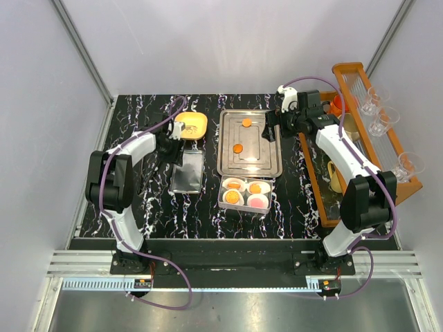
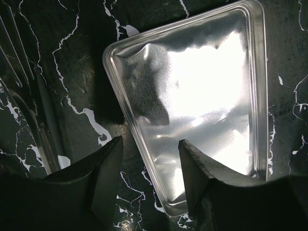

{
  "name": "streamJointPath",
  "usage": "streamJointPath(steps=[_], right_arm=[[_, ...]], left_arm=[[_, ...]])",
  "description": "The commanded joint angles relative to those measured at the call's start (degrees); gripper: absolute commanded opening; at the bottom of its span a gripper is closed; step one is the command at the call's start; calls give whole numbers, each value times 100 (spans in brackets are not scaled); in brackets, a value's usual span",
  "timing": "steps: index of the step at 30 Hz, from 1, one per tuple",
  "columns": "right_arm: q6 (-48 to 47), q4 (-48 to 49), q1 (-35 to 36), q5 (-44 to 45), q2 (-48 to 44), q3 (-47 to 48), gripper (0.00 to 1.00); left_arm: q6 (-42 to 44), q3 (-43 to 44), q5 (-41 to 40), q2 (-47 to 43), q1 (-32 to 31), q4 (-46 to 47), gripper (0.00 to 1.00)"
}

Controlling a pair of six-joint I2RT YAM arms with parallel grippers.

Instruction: Pack the cookies

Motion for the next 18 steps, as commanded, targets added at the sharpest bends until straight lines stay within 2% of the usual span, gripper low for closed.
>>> streamJointPath(steps=[1, 8, 18], right_arm=[[-29, 206, 43, 111, -56, 46, 100], [24, 268, 43, 129, -65, 2, 100], [33, 267, 34, 129, -65, -7, 100]], left_arm=[[-10, 187, -118, 92, 3, 38, 52], [-27, 213, -83, 233, 56, -23, 50], [34, 169, -74, 294, 170, -76, 40]])
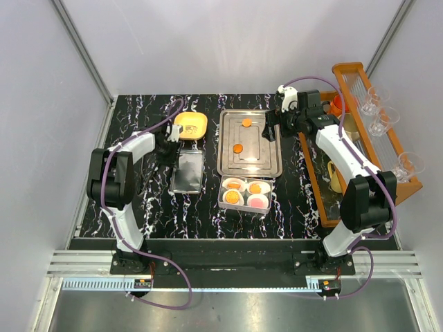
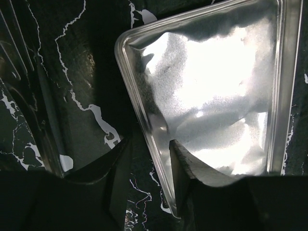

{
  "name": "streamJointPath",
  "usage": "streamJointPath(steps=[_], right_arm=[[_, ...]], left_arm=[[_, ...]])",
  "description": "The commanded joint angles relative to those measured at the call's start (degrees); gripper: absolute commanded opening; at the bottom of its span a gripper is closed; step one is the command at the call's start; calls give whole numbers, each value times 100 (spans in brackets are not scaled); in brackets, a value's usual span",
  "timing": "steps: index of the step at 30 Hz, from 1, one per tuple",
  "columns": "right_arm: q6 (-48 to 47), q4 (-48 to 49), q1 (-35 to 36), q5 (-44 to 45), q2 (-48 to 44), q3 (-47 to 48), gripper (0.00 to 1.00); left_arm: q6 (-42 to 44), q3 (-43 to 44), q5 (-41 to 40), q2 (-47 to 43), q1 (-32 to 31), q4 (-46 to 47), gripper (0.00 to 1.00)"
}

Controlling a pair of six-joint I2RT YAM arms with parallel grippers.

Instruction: Pack the cookies

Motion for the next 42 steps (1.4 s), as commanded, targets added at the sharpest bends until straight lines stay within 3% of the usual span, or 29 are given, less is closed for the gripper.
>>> streamJointPath(steps=[1, 14, 27, 32, 42], right_arm=[[35, 202, 34, 92, -65, -2, 100], [9, 220, 43, 153, -188, -143, 100], [44, 246, 43, 109, -153, -125, 100], [53, 246, 43, 92, -144, -125, 100], [9, 106, 52, -66, -162, -99, 100]], left_arm=[[30, 132, -70, 58, 65, 27, 39], [74, 229, -44, 252, 65, -34, 34], [56, 273, -123, 401, 65, -87, 16], [47, 281, -35, 375, 65, -96, 0], [83, 176, 606, -547, 65, 9, 0]])
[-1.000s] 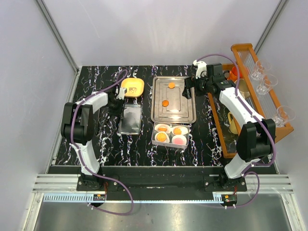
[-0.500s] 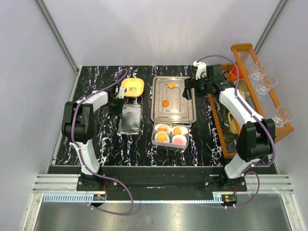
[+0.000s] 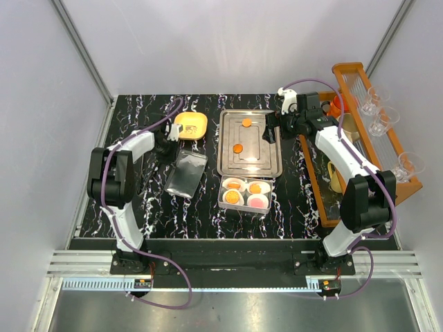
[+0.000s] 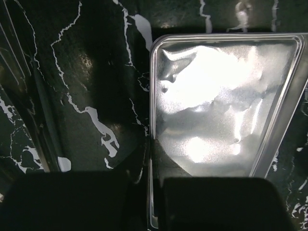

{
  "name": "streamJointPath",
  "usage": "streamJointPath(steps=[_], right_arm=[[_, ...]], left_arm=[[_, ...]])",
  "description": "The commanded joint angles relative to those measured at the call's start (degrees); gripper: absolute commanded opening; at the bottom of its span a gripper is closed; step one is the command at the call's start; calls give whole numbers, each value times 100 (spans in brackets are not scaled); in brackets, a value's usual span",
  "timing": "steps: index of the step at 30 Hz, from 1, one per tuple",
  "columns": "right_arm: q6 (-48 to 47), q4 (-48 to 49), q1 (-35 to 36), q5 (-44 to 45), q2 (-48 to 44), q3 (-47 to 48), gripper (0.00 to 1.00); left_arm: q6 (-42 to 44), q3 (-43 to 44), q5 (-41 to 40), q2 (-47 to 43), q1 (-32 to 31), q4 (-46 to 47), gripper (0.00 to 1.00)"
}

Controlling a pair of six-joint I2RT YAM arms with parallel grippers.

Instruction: Pack the cookies

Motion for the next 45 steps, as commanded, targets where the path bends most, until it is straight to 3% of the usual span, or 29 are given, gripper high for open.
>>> streamJointPath(steps=[1, 11, 24, 33, 45], right_arm=[[-2, 3, 52, -180, -145, 87, 100], [-3, -507, 69, -926, 75, 904, 100], [480, -201, 1071, -1657, 321, 1607, 100], [920, 266, 1344, -1666, 840, 2187, 100], [1219, 617, 1511, -1622, 1112, 2276, 100]], left_arm=[[50, 43, 539, -784, 13, 101, 0], [-82, 341, 857, -1724, -162, 303, 0], [-643, 1976, 347, -1400, -585, 259, 0], [-969, 2073, 346, -1330, -796, 479, 0], [-1242, 2117, 373, -1408, -1051, 611, 0]])
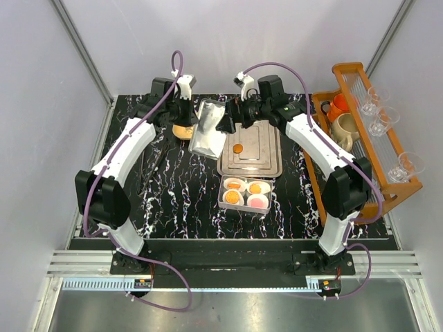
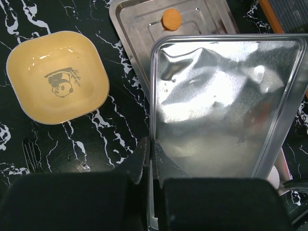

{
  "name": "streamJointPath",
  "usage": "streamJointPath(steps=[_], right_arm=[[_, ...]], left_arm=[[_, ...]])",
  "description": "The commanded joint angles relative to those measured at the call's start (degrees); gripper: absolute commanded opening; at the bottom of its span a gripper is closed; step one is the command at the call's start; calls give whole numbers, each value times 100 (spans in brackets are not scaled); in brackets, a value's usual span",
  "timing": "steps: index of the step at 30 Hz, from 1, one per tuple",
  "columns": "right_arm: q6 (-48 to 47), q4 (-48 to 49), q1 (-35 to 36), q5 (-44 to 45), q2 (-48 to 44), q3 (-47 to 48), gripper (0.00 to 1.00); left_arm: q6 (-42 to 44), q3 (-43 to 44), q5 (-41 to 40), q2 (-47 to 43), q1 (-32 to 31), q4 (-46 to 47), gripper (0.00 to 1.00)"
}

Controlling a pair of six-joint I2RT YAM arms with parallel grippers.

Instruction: Pack the cookies

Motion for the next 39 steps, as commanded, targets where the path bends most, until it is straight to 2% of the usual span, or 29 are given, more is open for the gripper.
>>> streamJointPath(steps=[1, 21, 25, 28, 29, 31, 32, 33, 34, 36, 37, 38, 39], right_arm=[[166, 371, 97, -66, 48, 291, 98], [386, 617, 246, -101, -40, -78, 80], [394, 634, 246, -118, 4, -61, 69], [351, 608, 246, -110, 13, -26, 56], [350, 590, 246, -118, 4, -17, 47], [333, 581, 246, -110, 13, 1, 36], [333, 564, 237, -101, 22, 10, 22], [315, 555, 246, -75, 13, 18, 16], [298, 546, 246, -66, 30, 36, 10], [228, 485, 246, 4, 22, 62, 0], [175, 459, 237, 31, 13, 97, 0], [62, 432, 246, 83, 4, 106, 0], [-1, 362, 246, 127, -13, 115, 0]], left_arm=[[-226, 296, 1, -121, -65, 390, 0], [-595, 507, 89, -385, -100, 487, 0], [-621, 463, 107, -473, -100, 487, 0], [-630, 376, 107, -543, -91, 496, 0], [-630, 341, 107, -561, -91, 496, 0], [-648, 314, 150, -613, -91, 496, 0], [-648, 296, 211, -622, -91, 496, 0], [-639, 296, 238, -631, -91, 496, 0], [-639, 288, 247, -657, -91, 496, 2], [-604, 252, 282, -675, -91, 487, 17], [-604, 235, 274, -701, -83, 469, 23], [-595, 226, 282, -710, -83, 461, 37], [-569, 182, 282, -736, -74, 417, 44]])
